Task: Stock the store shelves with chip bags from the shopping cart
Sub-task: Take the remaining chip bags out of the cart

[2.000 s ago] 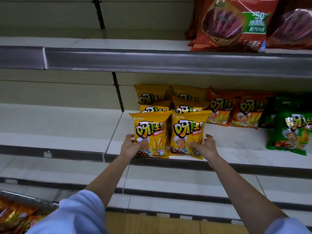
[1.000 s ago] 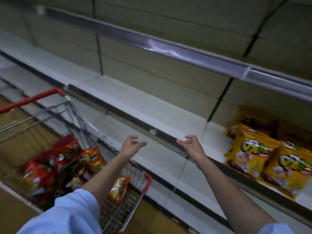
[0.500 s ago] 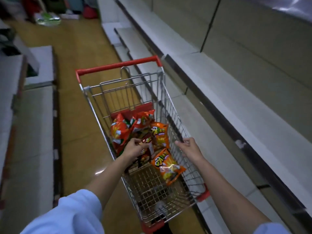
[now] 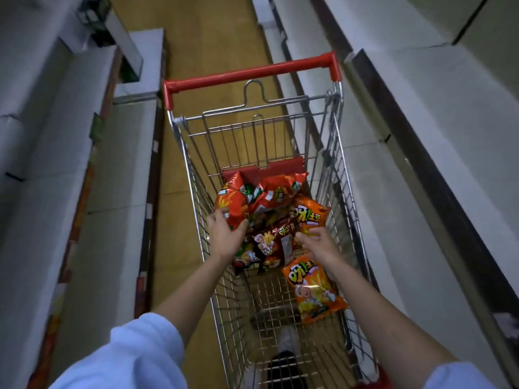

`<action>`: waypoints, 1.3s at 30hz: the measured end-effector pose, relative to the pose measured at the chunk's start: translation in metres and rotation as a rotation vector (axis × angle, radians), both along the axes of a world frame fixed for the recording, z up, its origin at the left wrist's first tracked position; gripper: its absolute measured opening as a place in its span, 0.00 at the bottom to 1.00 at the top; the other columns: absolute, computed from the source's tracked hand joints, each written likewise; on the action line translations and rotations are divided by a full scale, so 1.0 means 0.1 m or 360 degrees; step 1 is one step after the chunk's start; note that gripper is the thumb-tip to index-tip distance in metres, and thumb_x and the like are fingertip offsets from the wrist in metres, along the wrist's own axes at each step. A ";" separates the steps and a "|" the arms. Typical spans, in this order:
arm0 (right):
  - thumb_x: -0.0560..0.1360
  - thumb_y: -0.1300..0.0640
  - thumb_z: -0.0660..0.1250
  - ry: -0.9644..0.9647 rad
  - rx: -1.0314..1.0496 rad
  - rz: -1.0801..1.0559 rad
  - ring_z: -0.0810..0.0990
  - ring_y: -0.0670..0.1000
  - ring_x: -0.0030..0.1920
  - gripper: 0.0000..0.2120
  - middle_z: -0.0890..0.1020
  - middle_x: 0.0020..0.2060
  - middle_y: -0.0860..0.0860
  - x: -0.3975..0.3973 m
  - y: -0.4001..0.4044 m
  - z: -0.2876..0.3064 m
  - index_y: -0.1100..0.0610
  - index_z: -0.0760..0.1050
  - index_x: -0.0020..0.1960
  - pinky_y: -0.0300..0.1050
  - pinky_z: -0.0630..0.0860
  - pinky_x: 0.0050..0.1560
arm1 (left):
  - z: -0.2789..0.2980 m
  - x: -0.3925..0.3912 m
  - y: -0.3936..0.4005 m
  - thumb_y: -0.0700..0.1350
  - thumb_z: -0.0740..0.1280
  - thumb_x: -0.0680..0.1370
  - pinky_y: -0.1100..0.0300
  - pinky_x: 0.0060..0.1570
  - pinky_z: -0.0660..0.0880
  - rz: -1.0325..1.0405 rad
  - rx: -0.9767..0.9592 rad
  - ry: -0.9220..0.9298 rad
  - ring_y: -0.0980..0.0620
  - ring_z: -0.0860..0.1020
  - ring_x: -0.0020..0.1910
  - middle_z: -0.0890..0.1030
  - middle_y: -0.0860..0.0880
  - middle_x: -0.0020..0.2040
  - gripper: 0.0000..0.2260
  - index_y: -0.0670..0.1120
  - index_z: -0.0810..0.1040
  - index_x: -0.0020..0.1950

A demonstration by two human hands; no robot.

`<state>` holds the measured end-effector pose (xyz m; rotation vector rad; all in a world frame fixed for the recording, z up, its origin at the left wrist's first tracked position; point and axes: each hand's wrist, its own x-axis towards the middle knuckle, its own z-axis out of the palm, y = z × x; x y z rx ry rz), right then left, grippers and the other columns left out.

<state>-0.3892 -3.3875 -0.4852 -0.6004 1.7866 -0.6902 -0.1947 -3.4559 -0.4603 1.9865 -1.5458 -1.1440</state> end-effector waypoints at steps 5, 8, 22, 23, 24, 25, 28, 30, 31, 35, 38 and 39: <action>0.77 0.49 0.68 0.0007 -0.0053 0.0196 0.74 0.55 0.63 0.28 0.74 0.64 0.56 -0.09 -0.58 -0.28 0.58 0.63 0.71 0.52 0.73 0.63 | -0.23 0.02 -0.45 0.56 0.71 0.73 0.44 0.66 0.69 0.0088 0.0198 -0.0002 0.41 0.68 0.68 0.61 0.42 0.72 0.37 0.43 0.58 0.75; 0.76 0.47 0.68 0.0109 -0.0050 0.0250 0.72 0.57 0.65 0.30 0.70 0.67 0.56 -0.13 -0.92 -0.42 0.58 0.62 0.72 0.53 0.72 0.64 | -0.40 0.03 -0.68 0.61 0.70 0.71 0.39 0.64 0.70 0.0152 0.0345 -0.0022 0.38 0.68 0.68 0.63 0.40 0.72 0.41 0.43 0.57 0.75; 0.72 0.60 0.73 0.1052 -0.0250 0.1407 0.50 0.56 0.76 0.52 0.51 0.78 0.48 -0.21 -1.74 -0.72 0.45 0.38 0.78 0.60 0.54 0.73 | -0.87 -0.12 -1.01 0.64 0.77 0.59 0.38 0.61 0.72 0.0310 0.0630 -0.0131 0.36 0.73 0.64 0.69 0.41 0.69 0.51 0.48 0.55 0.73; 0.72 0.57 0.73 0.1086 -0.0232 0.1399 0.52 0.57 0.75 0.51 0.54 0.77 0.50 -0.21 -1.73 -0.74 0.44 0.39 0.78 0.60 0.56 0.71 | -0.90 -0.12 -0.99 0.71 0.73 0.54 0.38 0.64 0.70 0.0322 0.0608 -0.0094 0.36 0.71 0.66 0.68 0.40 0.70 0.56 0.47 0.55 0.74; 0.71 0.55 0.74 0.1118 -0.0224 0.1386 0.54 0.58 0.73 0.49 0.57 0.75 0.51 -0.21 -1.72 -0.77 0.43 0.42 0.78 0.59 0.58 0.70 | -0.92 -0.11 -0.98 0.76 0.67 0.53 0.37 0.66 0.67 0.0352 0.0579 -0.0052 0.36 0.69 0.68 0.68 0.41 0.71 0.58 0.46 0.57 0.74; 0.71 0.54 0.74 0.1147 -0.0226 0.1373 0.56 0.58 0.72 0.47 0.59 0.73 0.52 -0.22 -1.69 -0.79 0.42 0.47 0.78 0.58 0.59 0.69 | -1.01 -0.07 -0.99 0.78 0.62 0.55 0.37 0.66 0.66 0.0410 0.0566 0.0008 0.37 0.69 0.68 0.68 0.41 0.71 0.55 0.47 0.61 0.74; 0.69 0.52 0.76 0.1166 -0.0237 0.1309 0.58 0.58 0.69 0.35 0.62 0.68 0.51 -0.29 -1.60 -0.81 0.43 0.63 0.71 0.58 0.60 0.67 | -1.04 -0.01 -0.98 0.63 0.59 0.76 0.42 0.58 0.75 0.0565 0.0522 0.0328 0.42 0.78 0.58 0.75 0.41 0.65 0.20 0.53 0.72 0.60; 0.68 0.54 0.76 0.1078 -0.0235 0.1229 0.56 0.58 0.70 0.32 0.61 0.69 0.51 -0.34 -1.55 -0.83 0.45 0.67 0.69 0.60 0.60 0.68 | -0.95 -0.06 -0.91 0.50 0.60 0.82 0.47 0.48 0.80 0.0650 0.0537 0.0566 0.44 0.81 0.50 0.77 0.41 0.60 0.09 0.53 0.69 0.61; 0.68 0.55 0.77 0.1035 -0.0242 0.1206 0.54 0.58 0.72 0.33 0.60 0.71 0.50 -0.36 -1.52 -0.84 0.46 0.67 0.69 0.61 0.59 0.69 | -0.93 -0.07 -0.87 0.47 0.62 0.81 0.48 0.46 0.81 0.0673 0.0596 0.0662 0.43 0.81 0.50 0.77 0.41 0.58 0.14 0.53 0.66 0.66; 0.69 0.55 0.76 0.0932 -0.0300 0.1182 0.54 0.58 0.74 0.33 0.61 0.74 0.49 -0.41 -1.40 -0.84 0.48 0.67 0.70 0.60 0.58 0.72 | -0.80 -0.09 -0.79 0.51 0.75 0.70 0.47 0.49 0.80 0.0678 0.0854 0.0936 0.40 0.82 0.53 0.81 0.40 0.57 0.35 0.39 0.65 0.71; 0.69 0.56 0.75 0.0883 -0.0358 0.1071 0.61 0.60 0.71 0.31 0.66 0.71 0.51 -0.43 -1.31 -0.75 0.48 0.69 0.69 0.57 0.62 0.69 | -0.59 -0.12 -0.74 0.49 0.72 0.71 0.48 0.53 0.78 0.0576 0.0890 0.1081 0.41 0.81 0.52 0.82 0.40 0.56 0.21 0.41 0.75 0.61; 0.69 0.55 0.75 0.0858 -0.0381 0.1012 0.63 0.60 0.70 0.30 0.68 0.69 0.51 -0.44 -1.28 -0.71 0.48 0.70 0.69 0.56 0.63 0.68 | -0.52 -0.13 -0.73 0.49 0.72 0.71 0.48 0.54 0.77 0.0546 0.0883 0.1143 0.41 0.81 0.52 0.82 0.40 0.56 0.20 0.41 0.76 0.59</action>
